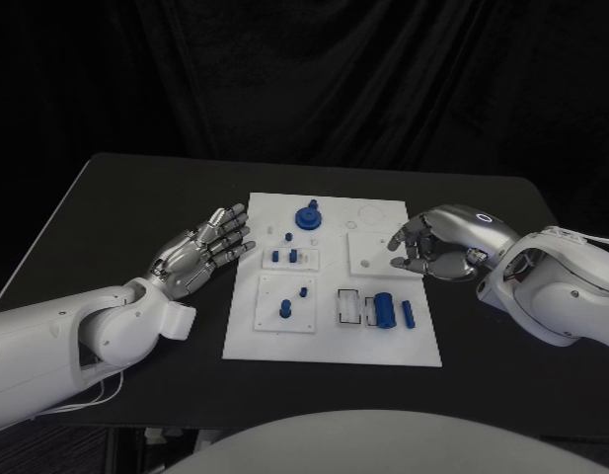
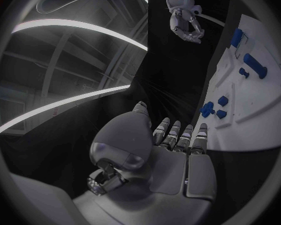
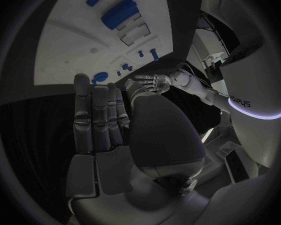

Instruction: Assemble the parts on the task board

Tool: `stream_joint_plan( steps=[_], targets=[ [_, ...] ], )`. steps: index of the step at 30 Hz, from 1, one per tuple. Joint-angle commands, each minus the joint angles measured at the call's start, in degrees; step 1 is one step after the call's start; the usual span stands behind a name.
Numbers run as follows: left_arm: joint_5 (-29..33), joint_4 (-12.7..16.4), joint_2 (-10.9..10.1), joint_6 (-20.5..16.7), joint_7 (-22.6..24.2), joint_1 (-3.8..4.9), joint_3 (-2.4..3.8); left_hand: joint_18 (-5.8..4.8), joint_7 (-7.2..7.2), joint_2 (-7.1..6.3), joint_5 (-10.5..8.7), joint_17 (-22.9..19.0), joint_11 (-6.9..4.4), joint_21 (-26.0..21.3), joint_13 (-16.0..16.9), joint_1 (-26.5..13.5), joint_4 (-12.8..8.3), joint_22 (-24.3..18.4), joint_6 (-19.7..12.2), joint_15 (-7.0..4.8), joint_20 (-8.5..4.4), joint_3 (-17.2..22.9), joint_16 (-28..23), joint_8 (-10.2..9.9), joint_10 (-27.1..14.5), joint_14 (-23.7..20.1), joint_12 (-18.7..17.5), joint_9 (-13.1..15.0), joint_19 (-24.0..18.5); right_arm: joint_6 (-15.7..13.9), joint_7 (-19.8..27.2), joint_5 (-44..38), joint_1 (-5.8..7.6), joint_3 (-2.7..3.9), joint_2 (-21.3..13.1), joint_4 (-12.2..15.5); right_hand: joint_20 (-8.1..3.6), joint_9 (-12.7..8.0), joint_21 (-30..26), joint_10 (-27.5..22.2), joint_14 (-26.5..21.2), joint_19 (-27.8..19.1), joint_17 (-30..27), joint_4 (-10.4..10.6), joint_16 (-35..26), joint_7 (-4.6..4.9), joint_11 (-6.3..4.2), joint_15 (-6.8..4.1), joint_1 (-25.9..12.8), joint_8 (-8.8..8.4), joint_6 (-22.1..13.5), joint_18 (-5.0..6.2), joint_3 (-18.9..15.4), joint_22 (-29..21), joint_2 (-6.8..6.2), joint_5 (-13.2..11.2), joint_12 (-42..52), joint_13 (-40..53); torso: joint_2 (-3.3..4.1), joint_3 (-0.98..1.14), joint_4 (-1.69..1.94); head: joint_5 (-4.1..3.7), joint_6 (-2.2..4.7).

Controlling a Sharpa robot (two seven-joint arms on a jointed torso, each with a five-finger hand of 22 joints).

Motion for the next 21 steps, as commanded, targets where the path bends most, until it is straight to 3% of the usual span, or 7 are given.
stream_joint_plan(
  steps=[1,6,7,10,12,15,21],
  targets=[
    [-0.07,-0.07,0.32,-0.74,2.36,-0.06,0.05,0.74,-0.40,0.28,-0.54,0.05,0.43,0.32,0.03,-0.58,0.01,-0.13,-0.18,0.34,0.52,-0.14,0.17,-0.17,-0.17,-0.05,0.13,-0.09,-0.07,8.41,-9.40,4.81,-0.90,-0.05,-0.24,-0.09,-0.18,1.03,-0.23,-1.46,0.41,0.54,0.50,0.13,0.20,-0.26,0.20,-0.35,-2.21,1.55,0.06,0.23,-0.94,1.75,0.56,-0.43,4.44,3.42,0.15,0.05,-0.01,-0.81,-0.01],
    [-0.07,-0.25,0.54,-0.69,2.13,-0.06,0.05,0.79,-0.31,0.44,1.54,0.04,0.47,0.31,0.02,-0.15,0.00,-0.26,-0.31,0.39,0.62,1.35,0.18,-0.21,-0.29,-0.11,0.07,-0.11,-0.14,11.22,-13.66,5.80,-2.46,-0.06,0.52,-0.76,-1.27,4.38,11.76,7.52,8.29,6.92,10.27,0.36,9.32,-1.56,-1.18,-1.54,-12.35,7.01,1.15,-1.36,-4.12,4.51,2.80,-1.62,18.39,18.29,-0.01,-0.03,0.05,-1.31,-0.01],
    [-0.07,-0.28,0.56,-0.65,2.08,-0.06,0.05,0.83,-0.26,0.44,3.32,0.05,0.45,0.31,0.02,0.28,-0.01,-0.28,-0.36,0.39,0.66,2.14,0.19,-0.23,-0.33,-0.12,0.04,-0.11,-0.14,11.52,-14.32,5.90,-2.74,-0.06,0.80,-0.89,-2.21,6.60,18.34,19.02,11.01,9.57,14.22,0.38,12.88,-2.64,-2.16,-2.48,-13.81,10.19,1.48,-2.21,-4.70,5.74,3.03,-1.78,28.03,32.77,-0.05,-0.03,0.01,-1.29,-0.01],
    [-0.07,-0.35,0.57,-0.56,1.94,-0.06,0.05,0.89,-0.14,0.37,4.57,0.04,0.40,0.33,0.02,0.99,-0.04,-0.30,-0.37,0.40,0.72,3.01,0.20,-0.23,-0.37,-0.16,0.05,-0.11,-0.13,12.11,-15.72,6.05,-3.24,-0.06,1.42,-1.15,-3.50,12.00,32.28,30.67,16.29,13.54,25.11,0.42,21.92,-3.96,-3.30,-3.75,-16.54,16.77,1.15,-4.15,-5.38,8.26,3.54,-1.37,36.54,48.49,-0.01,0.02,-0.06,-1.26,-0.01],
    [-0.07,-0.43,0.56,-0.50,1.81,-0.07,0.05,0.93,0.10,0.32,5.54,0.05,0.33,0.34,0.02,1.65,-0.08,-0.34,-0.31,0.41,0.76,3.61,0.24,-0.21,-0.41,-0.17,0.04,-0.10,-0.14,12.41,-16.69,6.12,-3.55,-0.06,1.92,-1.32,-4.13,14.43,40.85,35.99,18.89,15.54,31.31,0.36,27.00,-4.69,-3.77,-4.32,-19.57,19.25,0.61,-5.29,-5.82,9.81,4.30,-1.13,39.36,55.02,0.00,0.11,-0.04,-1.25,-0.01],
    [-0.07,-0.54,0.59,-0.40,1.65,-0.07,0.05,0.97,0.74,0.27,6.81,0.05,0.06,0.36,0.01,2.62,-0.15,-0.37,-0.03,0.41,0.80,4.33,0.29,-0.12,-0.46,-0.19,0.03,-0.06,-0.15,12.82,-17.79,6.17,-3.85,-0.06,2.61,-1.55,-4.84,17.13,50.23,38.50,21.63,17.48,38.74,0.35,32.67,-5.51,-4.91,-5.21,-23.31,21.82,1.19,-6.70,-6.36,11.55,5.00,-1.59,40.44,58.04,-0.01,0.14,-0.01,-1.23,-0.01],
    [-0.07,-0.67,0.69,-0.17,1.33,-0.08,0.05,0.99,1.07,0.24,7.32,0.05,-0.10,0.36,0.01,3.07,-0.19,-0.44,-0.01,0.43,0.83,4.64,0.32,-0.11,-0.50,-0.21,-0.01,-0.06,-0.17,13.83,-19.56,6.23,-4.54,-0.06,4.24,-2.33,-5.22,18.63,54.98,38.50,21.78,18.12,39.17,0.51,32.98,-5.80,-5.12,-5.46,-26.71,22.30,1.43,-7.37,-6.59,12.42,5.63,-1.75,40.44,58.04,0.02,0.14,-0.01,-1.04,-0.01]
  ],
)
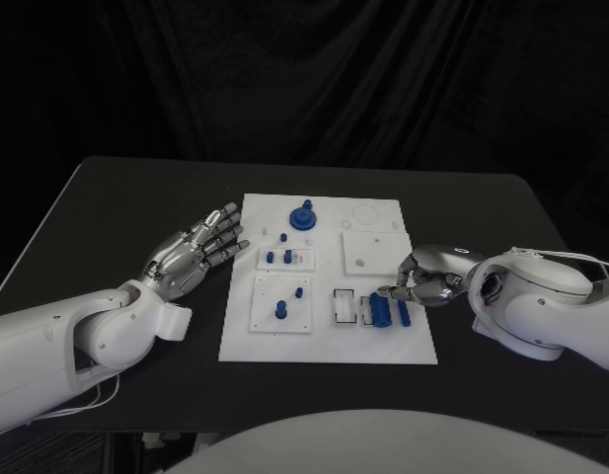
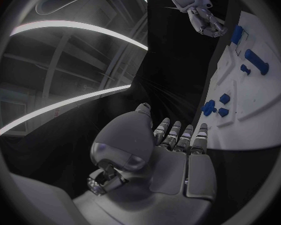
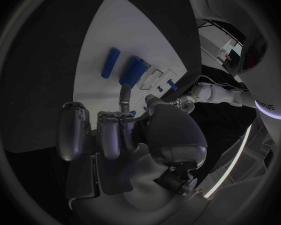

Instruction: Assemble the parts on the task board

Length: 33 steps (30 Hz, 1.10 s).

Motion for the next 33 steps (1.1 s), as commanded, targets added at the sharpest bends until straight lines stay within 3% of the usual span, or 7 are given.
stream_joint_plan(
  steps=[1,16,26,33],
  targets=[
    [-0.07,0.06,0.15,0.30,0.61,-0.08,0.05,1.00,0.64,-0.10,0.39,0.06,-0.30,0.36,0.02,0.75,-0.05,-0.10,0.05,0.23,0.43,0.42,0.30,-0.09,-0.28,0.00,-0.03,0.00,-0.17,2.50,-4.08,0.53,-0.39,0.01,0.65,-0.50,-0.51,0.26,1.01,6.06,5.98,3.27,15.05,-0.01,0.14,-0.47,-0.51,-0.41,-0.91,0.06,0.22,-1.04,-0.23,12.48,0.15,-0.49,0.15,15.05,0.02,0.01,-0.01,0.13,-0.01],
    [-0.07,-0.22,0.30,0.77,0.04,-0.19,0.05,1.01,1.99,-0.30,2.20,0.07,-0.78,0.38,0.02,2.67,-0.34,-0.19,0.51,0.30,0.51,1.25,0.40,0.08,-0.34,-0.04,-0.03,0.07,-0.17,2.89,-4.52,0.54,-2.10,0.01,3.21,-2.81,-0.50,0.12,2.88,6.06,5.98,3.47,15.05,-0.06,0.14,-0.19,-0.35,-0.35,-2.28,-1.83,-0.24,-1.30,-0.32,12.81,0.51,-2.67,0.15,15.05,0.05,0.02,0.07,0.55,-0.01],
    [-0.07,-0.51,0.35,1.08,-0.65,-0.49,0.05,0.99,2.42,-0.38,3.28,0.08,-0.88,0.39,0.01,3.60,-0.58,-0.21,0.47,0.33,0.52,1.61,0.42,0.09,-0.39,-0.07,-0.14,0.07,-0.16,-0.48,-2.73,0.54,-3.06,0.02,4.80,-4.25,-0.12,-1.02,2.41,6.06,5.98,3.05,15.05,-0.12,0.14,0.50,0.26,0.14,-1.83,-4.69,-0.88,-1.14,-0.12,12.58,0.34,-2.53,0.15,15.05,0.01,-0.03,-0.16,1.38,-0.01],
    [-0.07,-0.68,0.33,1.09,-1.05,-0.76,0.05,0.98,2.61,-0.44,3.72,0.08,-0.90,0.40,0.02,3.98,-0.73,-0.22,0.52,0.36,0.54,1.75,0.44,0.12,-0.39,-0.07,-0.14,0.08,-0.16,-1.05,-2.48,1.16,-3.20,0.02,5.21,-4.70,-0.09,-1.08,2.43,6.06,5.98,3.05,15.05,-0.14,0.14,0.52,0.29,0.17,-1.73,-4.83,-0.87,-1.15,-0.09,12.58,0.31,-2.46,0.15,15.05,0.03,0.05,0.10,0.87,-0.01]
  ],
)
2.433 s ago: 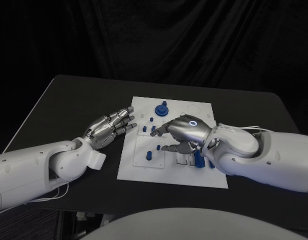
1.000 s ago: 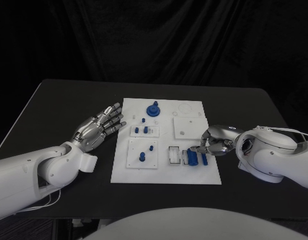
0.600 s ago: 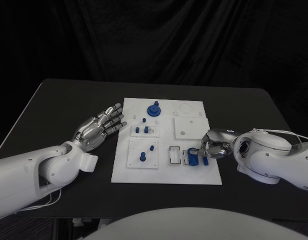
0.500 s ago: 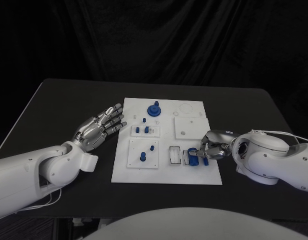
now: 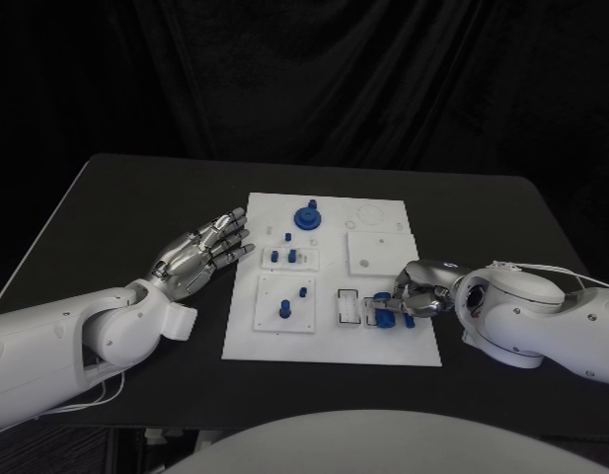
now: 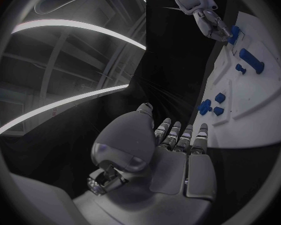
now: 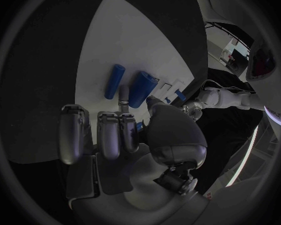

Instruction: Assemble the parts on the task board

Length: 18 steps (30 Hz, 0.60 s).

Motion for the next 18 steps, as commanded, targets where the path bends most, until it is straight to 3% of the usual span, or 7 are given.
stream_joint_plan(
  steps=[1,10,12,18],
  targets=[
    [-0.07,0.01,0.10,0.77,-0.02,-0.18,0.04,0.98,0.55,-0.20,0.31,0.09,-0.54,0.22,0.04,0.62,-0.04,-0.05,-0.01,0.36,0.35,0.43,0.19,0.12,-0.03,-0.08,-0.15,0.07,0.05,-1.56,0.18,0.69,-0.15,0.02,0.15,-0.19,0.10,-0.05,-0.17,6.07,5.98,2.83,15.07,-0.14,0.14,0.00,0.28,0.16,0.25,-0.19,-0.35,-0.30,-0.09,12.55,-0.31,-0.02,0.15,15.07,0.03,0.05,0.11,-0.24,-0.01],
    [-0.07,0.05,0.12,0.94,-0.31,-0.50,0.05,0.96,1.14,-0.25,0.79,0.09,-0.77,0.23,0.04,1.15,-0.26,-0.06,0.23,0.40,0.37,0.63,0.24,0.20,-0.01,-0.07,-0.12,0.11,0.07,1.84,-1.90,4.04,-0.20,0.02,0.63,-1.01,0.54,-0.81,-0.77,6.07,5.98,2.41,15.07,-0.04,0.14,0.66,0.86,0.65,-0.53,-2.23,-1.21,-0.12,-0.45,12.31,-0.53,0.10,0.15,15.07,0.00,0.00,0.01,0.09,-0.01],
    [-0.07,0.07,0.06,0.93,-0.36,-0.53,0.05,0.96,1.27,-0.28,0.91,0.10,-0.83,0.23,0.04,1.27,-0.33,-0.06,0.32,0.41,0.37,0.67,0.25,0.23,-0.02,-0.07,-0.15,0.13,0.07,2.68,-2.22,4.50,-0.20,0.02,0.72,-1.11,0.75,-1.01,-0.62,6.07,5.98,2.39,15.07,-0.18,0.14,0.92,1.10,0.86,-0.10,-2.97,-1.69,-0.14,-0.41,12.33,-0.93,1.17,0.15,15.07,0.02,-0.02,-0.01,0.19,-0.01],
    [-0.07,0.11,0.02,1.00,-0.53,-0.59,0.05,0.95,1.50,-0.32,1.14,0.10,-0.89,0.24,0.05,1.48,-0.45,-0.04,0.48,0.41,0.37,0.73,0.27,0.28,0.00,-0.06,-0.09,0.16,0.09,4.64,-2.91,5.09,-0.21,0.02,1.02,-1.29,0.94,-0.50,-0.14,6.07,5.98,2.46,15.07,-0.20,0.14,0.81,1.08,0.92,0.05,-2.75,-0.79,-0.19,-0.56,12.42,-1.88,3.11,0.15,15.07,0.02,0.00,0.04,0.25,-0.01]
  ],
)
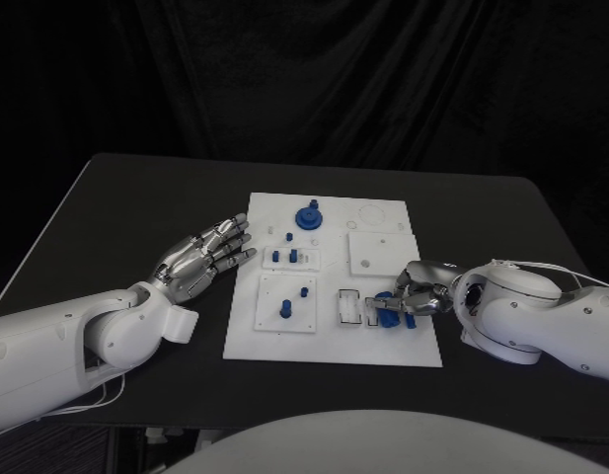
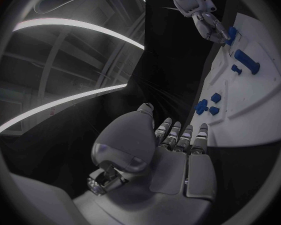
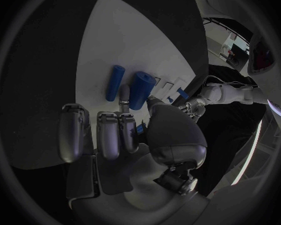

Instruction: Assemble the parts on the task board

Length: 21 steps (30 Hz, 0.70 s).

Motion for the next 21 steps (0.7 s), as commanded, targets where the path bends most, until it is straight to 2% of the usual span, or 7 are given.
stream_joint_plan(
  steps=[1,8,10,15,16,17,21],
  targets=[
    [-0.07,0.19,0.04,0.82,0.24,-0.10,0.06,0.96,0.43,-0.05,0.35,0.05,-0.44,0.20,0.08,0.78,-0.03,-0.05,0.23,0.40,0.37,0.29,0.28,0.31,-0.03,-0.06,0.08,0.09,0.09,3.71,-2.24,1.72,-0.25,-0.27,0.18,-0.16,0.30,0.36,0.23,5.98,6.01,2.63,15.08,-0.05,0.14,-0.13,0.13,0.50,0.36,0.19,0.75,-0.18,-0.33,12.42,-0.93,1.15,0.15,15.08,-0.01,-0.01,0.03,0.00,-0.01],
    [-0.07,0.27,0.00,0.78,0.33,-0.14,0.06,0.96,0.46,-0.08,0.40,0.06,-0.38,0.19,0.09,0.84,-0.07,-0.08,0.24,0.39,0.37,0.30,0.30,0.31,-0.01,-0.06,0.13,0.10,0.09,4.07,-2.27,2.35,-0.25,-0.27,0.18,-0.27,0.04,2.99,0.54,5.98,6.01,2.54,15.08,-0.80,0.14,-0.56,-0.26,0.16,5.29,1.62,0.29,-0.19,1.93,12.42,-3.12,11.44,0.15,15.08,0.00,0.00,0.05,-0.08,-0.01],
    [-0.07,0.30,-0.04,0.76,0.33,-0.15,0.06,0.96,0.43,-0.11,0.44,0.06,-0.34,0.19,0.10,0.90,-0.11,-0.08,0.23,0.38,0.36,0.31,0.30,0.31,0.00,-0.06,0.17,0.09,0.09,3.20,-1.82,3.15,-0.25,-0.27,0.06,-0.22,-0.11,4.02,0.93,5.98,6.01,2.64,15.08,-1.30,0.14,-0.77,-0.44,-0.01,7.26,2.36,-0.11,-0.26,3.37,12.52,-3.79,17.61,0.15,15.08,0.00,-0.01,0.04,-0.05,-0.01],
    [-0.07,0.34,-0.12,0.74,0.36,-0.17,0.06,0.96,0.43,-0.11,0.44,0.06,-0.34,0.19,0.10,0.90,-0.11,-0.08,0.23,0.38,0.36,0.31,0.30,0.31,0.00,-0.06,0.17,0.09,0.09,-0.41,-0.21,4.74,-0.25,-0.27,-0.25,0.08,-0.56,7.10,0.63,5.98,6.01,2.45,15.08,-2.14,0.14,-1.36,-1.00,-0.51,9.70,5.03,-1.17,-0.16,6.84,12.38,-5.81,29.41,0.15,15.08,-0.02,-0.01,0.00,0.09,-0.01],
    [-0.07,0.33,-0.14,0.74,0.38,-0.18,0.06,0.96,0.43,-0.11,0.44,0.06,-0.34,0.19,0.10,0.90,-0.11,-0.08,0.23,0.38,0.36,0.31,0.30,0.31,0.00,-0.06,0.17,0.09,0.09,-1.82,0.37,5.04,-0.25,-0.27,-0.36,0.24,-0.58,7.42,0.66,5.98,6.01,2.46,15.08,-2.09,0.14,-1.36,-1.05,-0.53,9.64,5.29,-1.33,-0.17,7.13,12.39,-5.95,29.89,0.15,15.08,-0.03,-0.02,0.00,0.12,-0.01],
    [-0.07,0.32,-0.15,0.74,0.39,-0.18,0.06,0.96,0.43,-0.11,0.44,0.06,-0.34,0.19,0.10,0.90,-0.11,-0.08,0.23,0.38,0.36,0.31,0.30,0.31,0.00,-0.06,0.17,0.09,0.09,-2.43,0.61,5.14,-0.25,-0.27,-0.40,0.32,-0.73,8.42,1.21,5.98,6.01,2.70,15.08,-2.47,0.14,-1.45,-1.12,-0.64,10.07,6.17,-2.03,-0.29,8.23,12.55,-6.56,33.62,0.15,15.08,-0.04,-0.03,0.00,0.13,-0.01],
    [-0.07,0.28,-0.19,0.78,0.41,-0.21,0.06,0.96,0.43,-0.14,0.47,0.06,-0.33,0.19,0.09,0.94,-0.14,-0.10,0.23,0.38,0.36,0.31,0.32,0.32,0.01,-0.05,0.12,0.09,0.09,-6.11,2.08,5.76,-0.25,-0.27,-0.73,0.96,-0.87,10.75,2.29,5.98,6.01,3.17,15.08,-2.79,0.14,-1.57,-1.29,-0.77,9.81,8.29,-3.49,-0.55,10.71,12.88,-7.61,38.80,0.15,15.08,-0.02,-0.02,-0.04,0.28,-0.01]
  ],
)
